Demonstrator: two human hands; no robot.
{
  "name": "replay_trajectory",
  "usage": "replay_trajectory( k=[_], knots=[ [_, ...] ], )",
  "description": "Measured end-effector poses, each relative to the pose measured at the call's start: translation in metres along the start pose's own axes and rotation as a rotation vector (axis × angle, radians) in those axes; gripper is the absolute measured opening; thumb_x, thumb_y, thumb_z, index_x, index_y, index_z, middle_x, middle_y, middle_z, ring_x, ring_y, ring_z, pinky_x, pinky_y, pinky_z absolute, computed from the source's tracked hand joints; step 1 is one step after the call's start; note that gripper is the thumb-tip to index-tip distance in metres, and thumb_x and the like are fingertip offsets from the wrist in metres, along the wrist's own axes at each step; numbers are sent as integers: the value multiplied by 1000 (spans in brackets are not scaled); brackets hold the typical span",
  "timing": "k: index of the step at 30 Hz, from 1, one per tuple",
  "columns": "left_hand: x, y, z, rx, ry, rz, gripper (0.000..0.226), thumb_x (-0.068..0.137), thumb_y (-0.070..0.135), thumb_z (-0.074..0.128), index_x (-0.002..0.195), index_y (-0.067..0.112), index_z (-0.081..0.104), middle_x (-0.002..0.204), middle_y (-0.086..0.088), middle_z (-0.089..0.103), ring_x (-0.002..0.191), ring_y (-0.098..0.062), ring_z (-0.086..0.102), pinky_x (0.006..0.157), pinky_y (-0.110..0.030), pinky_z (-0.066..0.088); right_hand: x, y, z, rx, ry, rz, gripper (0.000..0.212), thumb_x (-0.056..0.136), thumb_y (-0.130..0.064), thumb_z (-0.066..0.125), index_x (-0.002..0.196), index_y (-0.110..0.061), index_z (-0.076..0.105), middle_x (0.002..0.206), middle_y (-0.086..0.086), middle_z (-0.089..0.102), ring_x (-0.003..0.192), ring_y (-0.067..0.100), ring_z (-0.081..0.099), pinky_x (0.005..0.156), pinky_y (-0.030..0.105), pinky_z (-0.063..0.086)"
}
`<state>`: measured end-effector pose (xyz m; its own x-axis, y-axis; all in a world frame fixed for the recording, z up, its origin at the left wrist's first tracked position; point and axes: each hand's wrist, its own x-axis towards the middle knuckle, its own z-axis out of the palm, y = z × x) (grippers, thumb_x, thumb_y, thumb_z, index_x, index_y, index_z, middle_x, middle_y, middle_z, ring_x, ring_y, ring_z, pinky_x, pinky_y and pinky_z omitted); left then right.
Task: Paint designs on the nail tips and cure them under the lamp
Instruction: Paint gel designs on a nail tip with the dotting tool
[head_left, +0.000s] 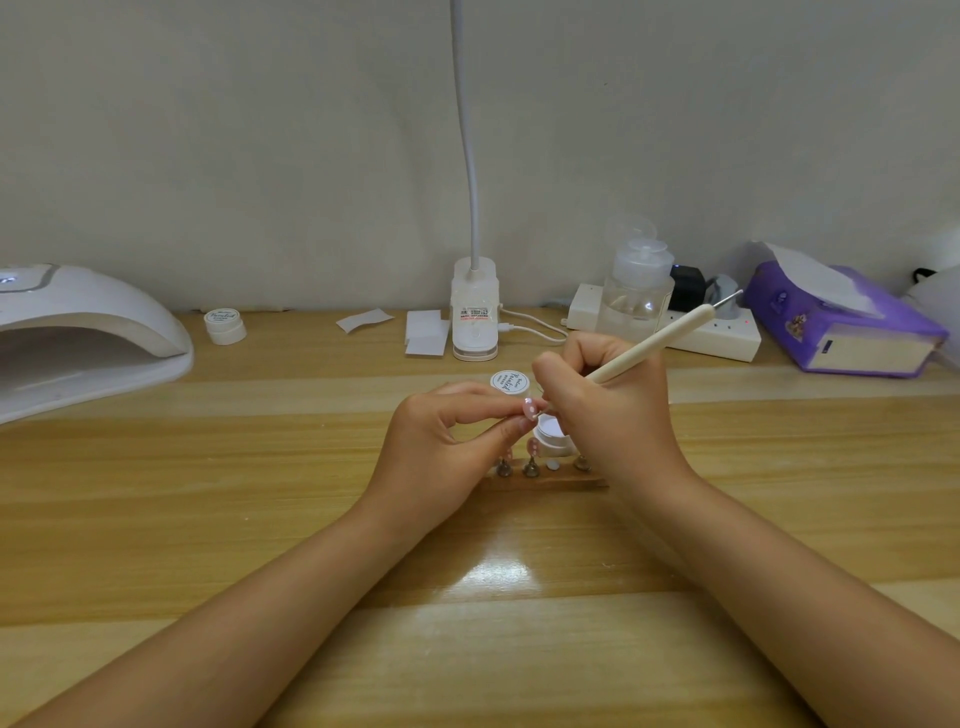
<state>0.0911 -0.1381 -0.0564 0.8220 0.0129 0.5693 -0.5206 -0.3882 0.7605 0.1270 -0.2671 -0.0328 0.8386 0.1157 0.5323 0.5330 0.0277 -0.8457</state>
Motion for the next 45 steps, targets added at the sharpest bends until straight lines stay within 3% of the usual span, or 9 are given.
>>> replay_trajectory(
  k=[9,29,33,37,39,42,45],
  knots=[
    [0,1,0,-9,-3,-11,20,72,27,66,91,30,70,79,16,69,78,-5,64,69,-35,55,1,1,0,-5,4,-4,44,74,7,56,41,-16,36,35,-11,33,37,2,33,42,14,36],
    [-1,5,-1,21,-12,-30,25,74,19,68,98,18,69,84,9,70,80,-6,64,72,-34,55,-1,0,-1,29,34,50,42,76,1,57,42,-17,41,40,-4,37,42,7,38,43,15,38],
    [0,5,0,29,9,-34,20,75,9,70,94,10,72,84,2,71,81,-7,65,75,-27,53,2,-6,0,189,103,137,40,83,-18,64,49,-6,46,40,-4,42,39,4,47,43,14,43],
    [-1,6,-1,23,21,-49,18,75,10,70,93,11,72,83,2,71,78,-3,63,74,-28,53,0,-10,-1,277,68,200,37,70,-38,65,49,-13,48,39,-9,46,41,2,53,43,15,46],
    [-1,7,-2,3,26,-64,18,76,10,69,94,12,72,82,4,70,75,0,62,73,-29,54,-3,-8,-2,254,31,194,31,76,-33,66,55,-17,50,39,-9,46,40,4,54,45,16,48],
    [0,7,-2,-10,38,-63,18,76,9,69,93,12,72,83,4,71,75,2,62,74,-20,51,-5,-4,-4,198,-3,162,18,81,-20,67,70,-19,52,41,-7,52,41,4,53,63,28,58],
    [0,7,-2,-8,47,-61,19,76,9,70,93,14,71,83,7,70,76,6,61,72,-14,48,-4,-2,-7,171,-35,141,26,80,-12,68,63,-25,53,50,-9,57,54,8,58,66,29,55]
  ],
)
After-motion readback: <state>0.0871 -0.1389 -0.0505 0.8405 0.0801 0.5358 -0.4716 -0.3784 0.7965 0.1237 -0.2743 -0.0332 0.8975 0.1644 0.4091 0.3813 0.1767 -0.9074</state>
